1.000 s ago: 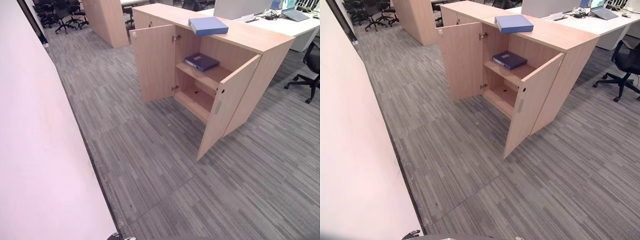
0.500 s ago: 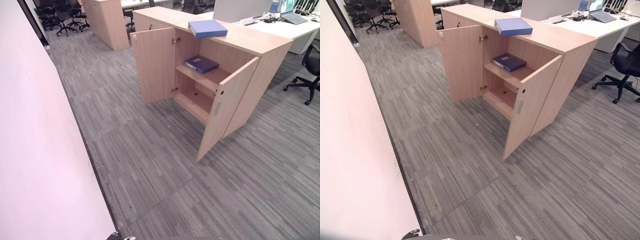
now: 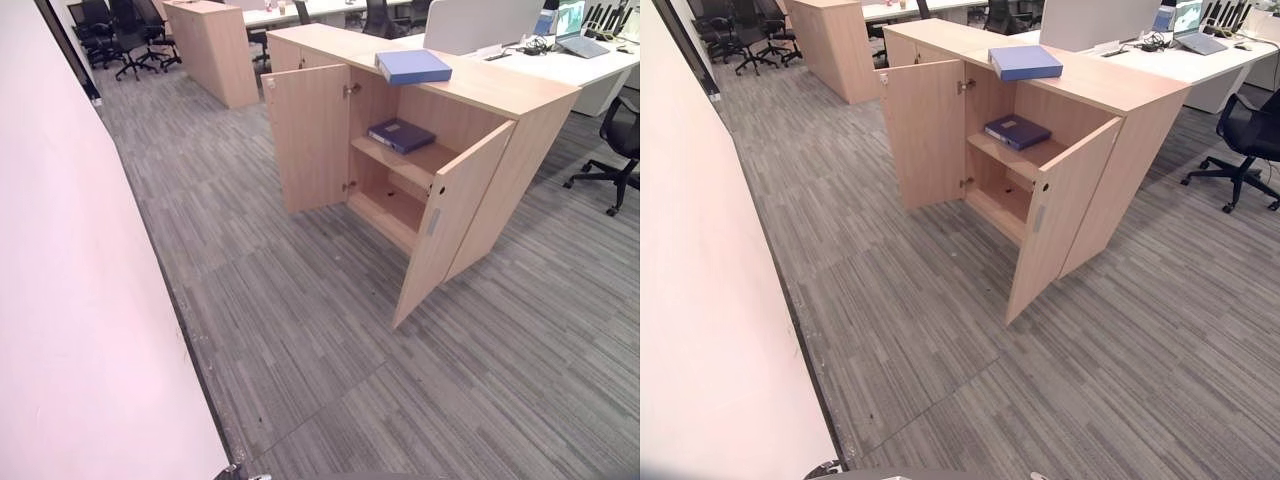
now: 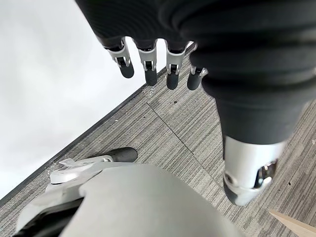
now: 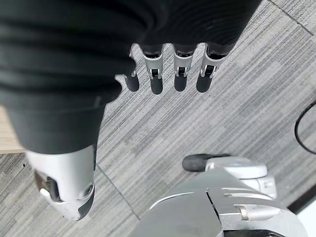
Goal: Put the empty folder in the office cabinet
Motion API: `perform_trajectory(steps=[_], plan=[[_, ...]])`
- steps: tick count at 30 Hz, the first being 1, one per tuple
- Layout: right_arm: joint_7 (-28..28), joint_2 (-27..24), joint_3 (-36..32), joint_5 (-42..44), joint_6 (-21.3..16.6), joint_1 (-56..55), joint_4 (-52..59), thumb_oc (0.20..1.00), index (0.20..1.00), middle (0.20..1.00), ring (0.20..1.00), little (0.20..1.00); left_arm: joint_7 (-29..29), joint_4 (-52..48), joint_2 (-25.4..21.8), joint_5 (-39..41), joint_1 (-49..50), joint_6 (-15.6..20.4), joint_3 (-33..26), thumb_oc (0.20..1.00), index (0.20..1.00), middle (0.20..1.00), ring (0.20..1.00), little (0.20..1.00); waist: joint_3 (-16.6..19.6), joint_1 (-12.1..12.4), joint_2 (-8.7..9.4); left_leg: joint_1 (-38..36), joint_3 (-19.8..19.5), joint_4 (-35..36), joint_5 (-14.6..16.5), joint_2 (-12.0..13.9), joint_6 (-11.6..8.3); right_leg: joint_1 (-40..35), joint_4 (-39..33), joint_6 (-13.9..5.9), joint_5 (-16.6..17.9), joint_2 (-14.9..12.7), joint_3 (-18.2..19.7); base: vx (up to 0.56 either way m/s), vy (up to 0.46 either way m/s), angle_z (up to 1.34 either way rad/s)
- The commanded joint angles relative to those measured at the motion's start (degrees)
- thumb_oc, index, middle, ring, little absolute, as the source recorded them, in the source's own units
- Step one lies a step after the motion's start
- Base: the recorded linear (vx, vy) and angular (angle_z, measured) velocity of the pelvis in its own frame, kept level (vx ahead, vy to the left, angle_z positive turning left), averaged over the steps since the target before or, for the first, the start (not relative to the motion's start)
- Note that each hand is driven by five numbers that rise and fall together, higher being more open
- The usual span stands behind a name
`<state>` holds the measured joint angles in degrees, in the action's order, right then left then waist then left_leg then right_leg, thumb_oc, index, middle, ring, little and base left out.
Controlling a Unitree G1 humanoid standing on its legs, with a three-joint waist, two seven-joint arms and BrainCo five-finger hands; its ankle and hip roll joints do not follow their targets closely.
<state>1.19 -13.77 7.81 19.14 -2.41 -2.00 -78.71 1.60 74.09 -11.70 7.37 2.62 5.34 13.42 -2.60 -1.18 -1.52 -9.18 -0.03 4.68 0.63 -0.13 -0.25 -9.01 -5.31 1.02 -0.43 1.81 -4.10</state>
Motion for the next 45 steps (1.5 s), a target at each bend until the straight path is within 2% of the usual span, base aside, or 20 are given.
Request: perform_trajectory(steps=[1,4,7,9,11,12,13,15,19,20,23,26,27,29,32,33,35,38,41,45], plan=[[0.09,-0.33,1.39,0.38,-1.18,1.66,-1.82,1.000,1.000,1.000,1.000,1.000,-0.14,2.47,0.40,-1.26,-1.96,1.52,-0.67,1.000,1.000,1.000,1.000,1.000,0.42,-0.60,1.25,2.43,-0.57,0.32,1.42,-2.03,0.68,0.39,0.96,-4.44,-3.68,-0.78,-0.86,0.00,0.000,0.00],[0.33,-0.30,1.81,-0.69,-1.04,2.75,-1.83,1.000,1.000,1.000,1.000,1.000,1.00,2.62,-0.29,0.39,-2.54,1.50,-1.97,1.000,1.000,1.000,1.000,1.000,-1.25,0.05,1.91,4.25,-0.92,-1.87,1.09,-1.50,0.30,1.66,2.91,-3.88,-4.47,-0.95,-1.59,-0.06,-0.061,0.05],[0.72,-0.89,1.58,-0.37,-1.04,3.87,-1.79,1.000,1.000,1.000,1.000,1.000,1.69,1.53,-0.83,3.96,-4.10,2.12,-3.05,1.000,1.000,1.000,1.000,1.000,-5.41,1.07,3.59,16.96,3.72,-20.30,2.47,-0.37,-2.06,2.95,4.62,-2.68,-4.79,-2.48,-4.39,-0.21,-0.114,0.55],[1.14,-1.23,1.46,-0.81,-0.92,4.08,-2.30,1.000,1.000,1.000,1.000,1.000,2.37,1.00,-0.95,6.14,-4.39,2.46,-4.29,1.000,1.000,1.000,1.000,1.000,-5.49,1.16,4.18,20.15,4.98,-24.67,1.85,1.25,-1.92,2.18,3.44,-2.51,-4.64,-2.66,-5.92,0.03,-0.047,0.61],[1.50,-1.74,1.14,-0.74,-0.75,4.35,-2.06,1.000,1.000,1.000,1.000,1.000,3.06,0.36,-1.24,7.76,-4.48,2.98,-5.36,1.000,1.000,1.000,1.000,1.000,-5.21,1.48,4.83,20.54,6.09,-20.55,0.03,5.40,-2.05,1.38,2.85,-3.05,-4.94,-3.43,-7.40,0.10,0.040,0.47],[1.50,-1.74,1.14,-0.74,-0.75,4.34,-2.05,1.000,1.000,1.000,1.000,1.000,3.06,0.36,-1.25,7.76,-4.47,2.98,-5.36,1.000,1.000,1.000,1.000,1.000,-5.28,1.50,4.89,20.33,6.14,-20.33,-0.08,5.35,-2.06,1.28,2.84,-3.05,-4.95,-3.47,-7.38,0.19,0.110,0.44],[1.72,-2.11,1.08,-1.15,-0.90,4.43,-1.54,1.000,1.000,1.000,1.000,1.000,3.46,0.23,-1.36,8.66,-4.12,3.17,-5.98,1.000,1.000,1.000,1.000,1.000,-4.52,1.88,4.35,18.69,4.40,-12.73,-4.05,8.37,-3.22,0.81,2.83,-3.55,-5.78,-3.39,-7.66,0.11,0.075,0.26],[1.89,-2.29,1.02,-1.36,-0.96,4.35,-1.42,1.000,1.000,1.000,1.000,1.000,3.82,0.36,-1.35,8.85,-4.07,3.32,-6.19,1.000,1.000,1.000,1.000,1.000,-4.26,1.94,3.93,18.02,3.89,-7.44,-6.44,10.23,-4.21,0.42,2.98,-3.81,-6.73,-3.50,-7.58,0.15,0.142,0.14],[2.37,-2.68,-1.05,-0.86,-0.93,3.62,-1.50,1.000,1.000,1.000,1.000,1.000,4.30,0.72,-0.40,9.33,-3.98,3.14,-6.26,1.000,1.000,1.000,1.000,1.000,-3.31,1.68,2.33,17.49,12.99,-1.57,-9.32,15.58,-6.30,-1.67,3.96,-4.88,-8.74,-5.32,-9.77,0.25,0.277,0.32],[2.15,-2.38,-1.58,-1.20,-0.41,2.72,-2.09,1.000,1.000,1.000,1.000,1.000,4.12,1.17,-0.34,8.20,-3.30,2.94,-6.02,1.000,1.000,1.000,1.000,1.000,-1.99,1.62,1.12,17.45,11.77,-2.55,-10.06,14.53,-6.61,-2.73,4.66,-5.62,-8.97,-7.05,-10.66,0.24,0.354,0.48],[1.60,-2.00,-2.10,-1.18,0.01,2.14,-2.59,1.000,1.000,1.000,1.000,1.000,3.84,2.07,-0.37,7.92,-2.89,2.86,-6.23,1.000,1.000,1.000,1.000,1.000,-1.25,1.55,1.03,18.01,10.88,-4.82,-8.80,12.35,-6.17,-3.41,5.55,-6.59,-8.67,-10.01,-11.09,0.22,0.268,0.10],[1.15,-1.12,-3.34,-0.63,0.57,2.00,-2.86,1.000,1.000,1.000,1.000,1.000,3.79,2.91,-0.83,8.66,-2.39,2.62,-8.14,1.000,1.000,1.000,1.000,1.000,-0.34,2.31,1.57,17.26,11.45,-7.23,-4.95,7.60,-3.21,-2.47,9.50,-8.77,-5.72,-15.60,-10.68,0.31,0.407,-0.12],[1.15,-1.11,-3.34,-0.64,0.57,2.00,-2.86,1.000,1.000,1.000,1.000,1.000,3.79,2.91,-0.83,8.66,-2.39,2.62,-8.14,1.000,1.000,1.000,1.000,1.000,-0.32,2.33,1.60,17.27,11.47,-7.24,-4.93,7.57,-3.19,-2.45,9.52,-8.79,-5.73,-15.64,-10.67,0.21,0.385,0.18],[1.07,-1.18,-3.66,-0.80,0.65,2.22,-2.14,1.000,1.000,1.000,1.000,1.000,3.51,3.12,-1.36,7.56,-2.45,2.45,-7.98,1.000,1.000,1.000,1.000,1.000,-0.68,2.25,1.35,14.92,11.29,-6.69,-1.95,2.31,0.53,1.89,20.53,-8.37,1.28,-20.56,-9.63,0.18,0.409,0.33],[1.07,-1.25,-3.10,-0.69,0.65,2.65,-1.53,1.000,1.000,1.000,1.000,1.000,3.32,2.84,-1.79,6.96,-2.66,2.04,-7.49,1.000,1.000,1.000,1.000,1.000,-2.00,1.70,1.24,12.06,10.57,-6.10,0.42,-0.62,2.30,4.96,29.43,-7.71,5.75,-23.44,-8.24,0.16,0.307,0.32],[1.15,-1.19,-2.85,-0.80,0.52,2.76,-1.08,1.000,1.000,1.000,1.000,1.000,3.28,2.68,-2.10,6.70,-2.79,1.99,-7.25,1.000,1.000,1.000,1.000,1.000,-2.70,1.27,0.97,11.38,10.19,-5.95,0.83,-1.36,3.04,6.83,33.03,-7.50,7.52,-23.40,-7.38,0.18,0.310,0.27],[0.94,-0.92,-1.64,-0.73,0.32,3.04,-0.56,1.000,1.000,1.000,1.000,1.000,3.04,2.48,-2.55,6.01,-2.71,1.93,-6.91,1.000,1.000,1.000,1.000,1.000,-3.81,-0.10,-0.55,9.61,8.85,-4.80,0.39,-0.84,3.58,12.27,36.37,-4.86,2.32,-17.92,-5.75,0.17,0.179,0.63],[0.89,-1.06,-0.62,0.02,-0.15,3.75,-0.21,1.000,1.000,1.000,1.000,1.000,2.89,2.05,-2.77,6.32,-3.13,2.19,-6.67,1.000,1.000,1.000,1.000,1.000,-5.22,-1.45,-1.36,7.08,7.18,-3.55,0.54,-0.73,3.08,16.02,31.56,-3.99,-3.61,-11.19,-5.99,0.17,0.039,0.52],[0.93,-1.24,-0.17,0.67,-0.36,4.22,-0.59,1.000,1.000,1.000,1.000,1.000,2.75,2.32,-2.32,5.40,-3.31,2.26,-5.71,1.000,1.000,1.000,1.000,1.000,-5.59,-2.91,-0.04,4.30,4.76,-2.44,2.02,-2.28,2.82,18.19,19.57,-5.57,-1.78,-4.55,-2.19,0.25,-0.060,0.28],[0.88,-1.66,-0.45,0.36,-0.17,3.46,-1.16,1.000,1.000,1.000,1.000,1.000,2.61,2.89,-1.81,4.63,-3.24,2.21,-5.54,1.000,1.000,1.000,1.000,1.000,-5.29,-3.50,1.15,1.21,2.92,-1.64,3.98,-3.51,2.91,19.48,12.12,-6.55,2.30,-2.47,-3.26,0.29,-0.098,0.23]])
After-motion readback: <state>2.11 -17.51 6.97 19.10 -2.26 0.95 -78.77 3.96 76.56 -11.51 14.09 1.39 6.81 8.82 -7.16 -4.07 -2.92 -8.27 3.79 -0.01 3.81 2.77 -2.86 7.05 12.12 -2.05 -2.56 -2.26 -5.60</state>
